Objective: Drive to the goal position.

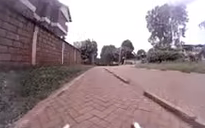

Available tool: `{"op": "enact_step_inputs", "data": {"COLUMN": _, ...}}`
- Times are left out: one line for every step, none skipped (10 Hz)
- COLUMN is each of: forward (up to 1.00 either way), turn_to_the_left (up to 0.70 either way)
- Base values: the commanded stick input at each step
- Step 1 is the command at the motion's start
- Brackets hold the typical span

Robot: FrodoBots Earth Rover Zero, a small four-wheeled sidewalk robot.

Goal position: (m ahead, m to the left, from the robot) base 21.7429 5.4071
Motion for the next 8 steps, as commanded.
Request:
{"op": "enact_step_inputs", "data": {"forward": 0.50, "turn_to_the_left": 0.00}}
{"op": "enact_step_inputs", "data": {"forward": 0.50, "turn_to_the_left": 0.00}}
{"op": "enact_step_inputs", "data": {"forward": 0.50, "turn_to_the_left": 0.00}}
{"op": "enact_step_inputs", "data": {"forward": 0.50, "turn_to_the_left": 0.00}}
{"op": "enact_step_inputs", "data": {"forward": 0.50, "turn_to_the_left": 0.00}}
{"op": "enact_step_inputs", "data": {"forward": 0.50, "turn_to_the_left": 0.00}}
{"op": "enact_step_inputs", "data": {"forward": 0.50, "turn_to_the_left": 0.00}}
{"op": "enact_step_inputs", "data": {"forward": 0.50, "turn_to_the_left": 0.00}}
